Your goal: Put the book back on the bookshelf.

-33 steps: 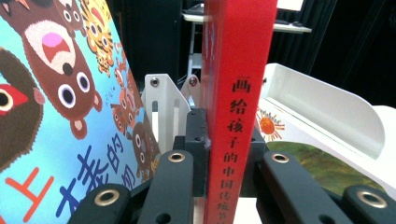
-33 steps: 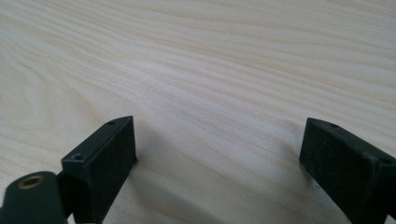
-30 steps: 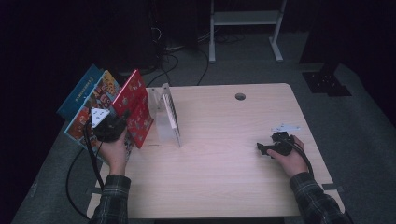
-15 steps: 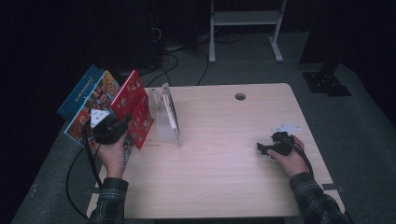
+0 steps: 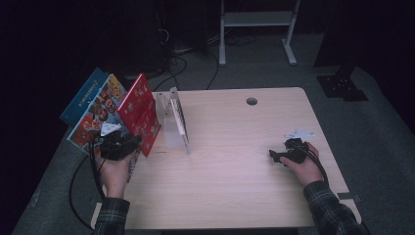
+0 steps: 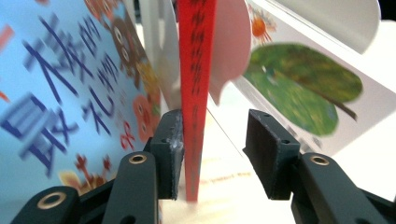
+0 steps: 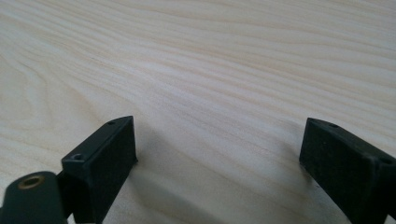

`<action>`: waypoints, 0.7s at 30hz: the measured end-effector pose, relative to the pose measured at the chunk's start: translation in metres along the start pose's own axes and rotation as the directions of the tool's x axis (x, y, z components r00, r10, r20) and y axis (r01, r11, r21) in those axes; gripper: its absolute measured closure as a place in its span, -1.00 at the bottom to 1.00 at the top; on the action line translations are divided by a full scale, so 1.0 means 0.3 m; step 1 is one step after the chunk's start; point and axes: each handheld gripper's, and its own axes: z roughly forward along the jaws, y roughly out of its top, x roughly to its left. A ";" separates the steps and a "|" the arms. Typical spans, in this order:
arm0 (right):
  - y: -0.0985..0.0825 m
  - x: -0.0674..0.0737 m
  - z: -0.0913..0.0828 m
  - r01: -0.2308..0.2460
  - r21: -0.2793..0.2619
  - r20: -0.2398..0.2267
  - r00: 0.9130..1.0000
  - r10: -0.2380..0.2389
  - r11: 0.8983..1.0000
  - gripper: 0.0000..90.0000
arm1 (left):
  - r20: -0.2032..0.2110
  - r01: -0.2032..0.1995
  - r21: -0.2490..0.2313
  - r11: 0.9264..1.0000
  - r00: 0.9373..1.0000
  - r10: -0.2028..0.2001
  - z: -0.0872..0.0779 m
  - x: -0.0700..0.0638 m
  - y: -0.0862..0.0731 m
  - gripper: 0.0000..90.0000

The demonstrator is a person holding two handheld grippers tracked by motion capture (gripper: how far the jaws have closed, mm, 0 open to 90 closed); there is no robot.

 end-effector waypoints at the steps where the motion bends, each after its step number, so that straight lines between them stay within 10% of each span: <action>1: 0.000 0.000 0.000 0.000 0.000 0.000 1.000 0.000 1.000 -0.79 | 0.014 0.000 0.010 1.000 1.000 0.000 -0.001 0.000 -0.006 0.25; 21: 0.000 0.000 0.000 -0.001 0.000 0.000 1.000 0.001 1.000 -0.79 | 0.159 -0.115 0.198 0.973 0.984 0.084 -0.016 -0.088 -0.113 0.21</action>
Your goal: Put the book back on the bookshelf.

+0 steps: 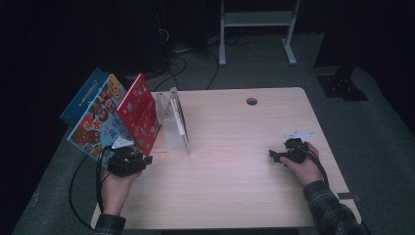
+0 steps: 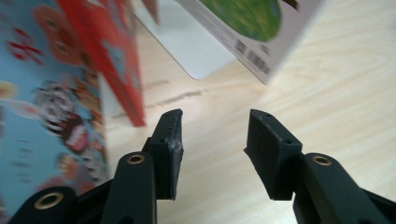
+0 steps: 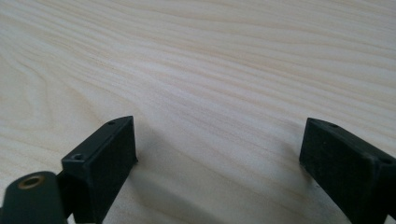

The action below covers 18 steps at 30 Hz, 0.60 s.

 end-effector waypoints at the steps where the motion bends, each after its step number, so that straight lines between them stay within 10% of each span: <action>1: 0.000 0.000 0.000 0.000 0.000 0.000 1.000 0.000 1.000 -0.79 | 0.000 0.000 0.000 1.000 1.000 0.000 0.000 0.000 0.000 0.19; 8: 0.000 0.000 0.000 0.000 0.000 0.000 1.000 0.000 1.000 -0.79 | 0.088 -0.067 0.072 0.995 0.994 0.061 0.054 -0.073 -0.033 -0.06; 18: -0.001 0.001 -0.001 0.000 0.001 0.002 1.000 0.000 1.000 -0.79 | 0.209 -0.185 0.127 0.975 0.965 0.156 0.154 -0.154 -0.058 -0.48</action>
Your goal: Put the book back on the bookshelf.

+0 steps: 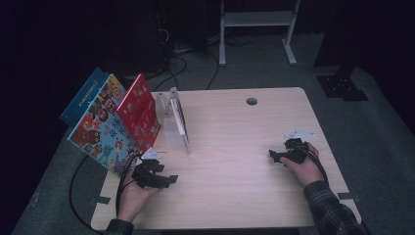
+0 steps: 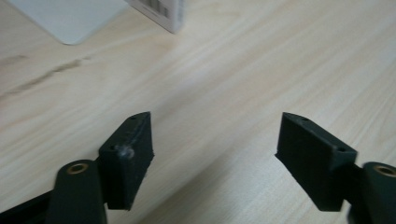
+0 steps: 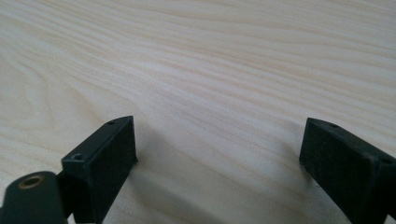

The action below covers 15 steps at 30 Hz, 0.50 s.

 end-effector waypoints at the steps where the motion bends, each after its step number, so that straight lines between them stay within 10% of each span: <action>1: 0.000 0.000 -0.001 0.000 0.000 0.001 1.000 0.000 1.000 -0.79 | 0.006 -0.007 0.009 1.000 1.000 0.006 0.007 -0.003 -0.001 -0.54; 15: -0.001 0.001 -0.001 -0.002 0.000 0.001 1.000 0.002 1.000 -0.79 | -0.008 -0.130 0.121 0.984 0.991 0.132 0.106 -0.038 -0.026 -1.00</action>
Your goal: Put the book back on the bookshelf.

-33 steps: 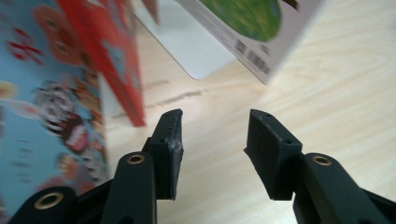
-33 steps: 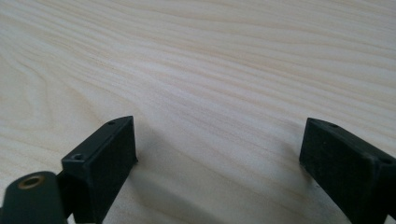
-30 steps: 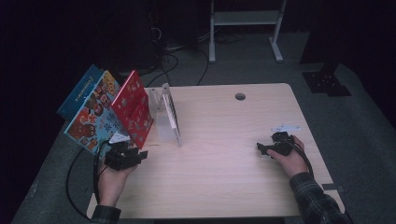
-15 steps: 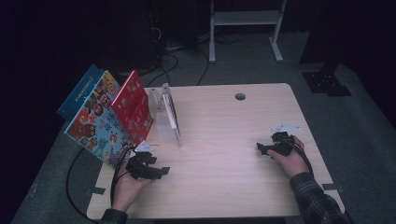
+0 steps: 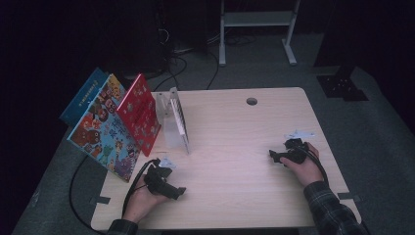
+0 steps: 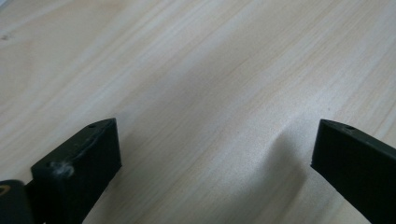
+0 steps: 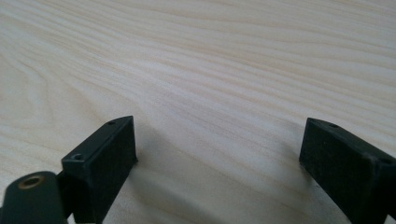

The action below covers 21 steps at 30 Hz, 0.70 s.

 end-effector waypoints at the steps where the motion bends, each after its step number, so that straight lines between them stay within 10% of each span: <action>1: 0.000 0.000 0.000 0.000 0.000 0.000 1.000 0.000 1.000 -0.79 | -0.007 -0.009 -0.005 1.000 1.000 0.009 0.003 -0.003 -0.001 -1.00; 13: 0.000 0.000 0.000 0.000 0.000 0.000 1.000 0.000 1.000 -0.79 | -0.020 -0.096 -0.202 0.975 0.995 0.094 0.025 0.004 -0.068 -1.00; 21: 0.000 0.000 0.000 0.000 0.000 0.000 1.000 0.000 1.000 -0.79 | -0.020 -0.096 -0.201 0.975 0.995 0.094 0.025 0.004 -0.068 -1.00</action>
